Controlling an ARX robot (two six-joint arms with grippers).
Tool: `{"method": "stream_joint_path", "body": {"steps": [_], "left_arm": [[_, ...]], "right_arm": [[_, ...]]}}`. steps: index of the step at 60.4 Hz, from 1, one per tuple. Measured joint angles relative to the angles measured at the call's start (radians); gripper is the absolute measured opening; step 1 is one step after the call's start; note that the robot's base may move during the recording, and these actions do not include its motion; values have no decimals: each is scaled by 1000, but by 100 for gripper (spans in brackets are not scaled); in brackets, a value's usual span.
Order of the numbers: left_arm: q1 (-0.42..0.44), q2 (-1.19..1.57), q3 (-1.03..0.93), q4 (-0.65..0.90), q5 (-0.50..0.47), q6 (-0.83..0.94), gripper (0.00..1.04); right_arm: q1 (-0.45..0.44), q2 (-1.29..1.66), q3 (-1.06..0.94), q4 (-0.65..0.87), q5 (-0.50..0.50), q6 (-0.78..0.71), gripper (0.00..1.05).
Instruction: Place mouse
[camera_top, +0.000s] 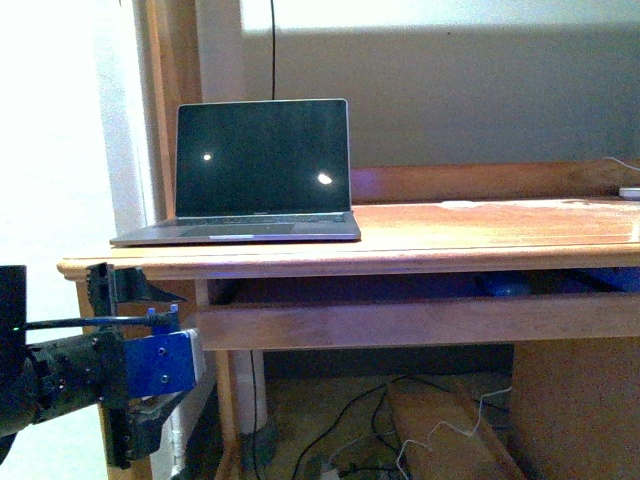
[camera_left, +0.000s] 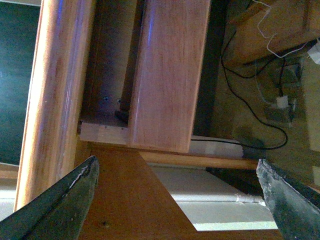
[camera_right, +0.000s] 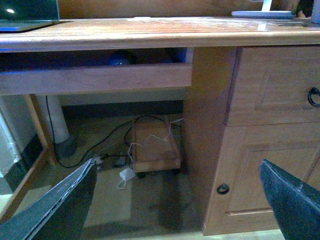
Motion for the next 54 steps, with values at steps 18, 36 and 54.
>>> {"method": "stream_joint_path", "body": {"steps": [18,36,54], "left_arm": [[-21,155,242,-118,30,76,97],[-43,206,314,-179,29,147,97],[-93,63,226,-473,-80,17,97]], "right_arm": [[0,0,0,0,0,0,97],[0,0,0,0,0,0,97],[0,0,0,0,0,0,97]]}}
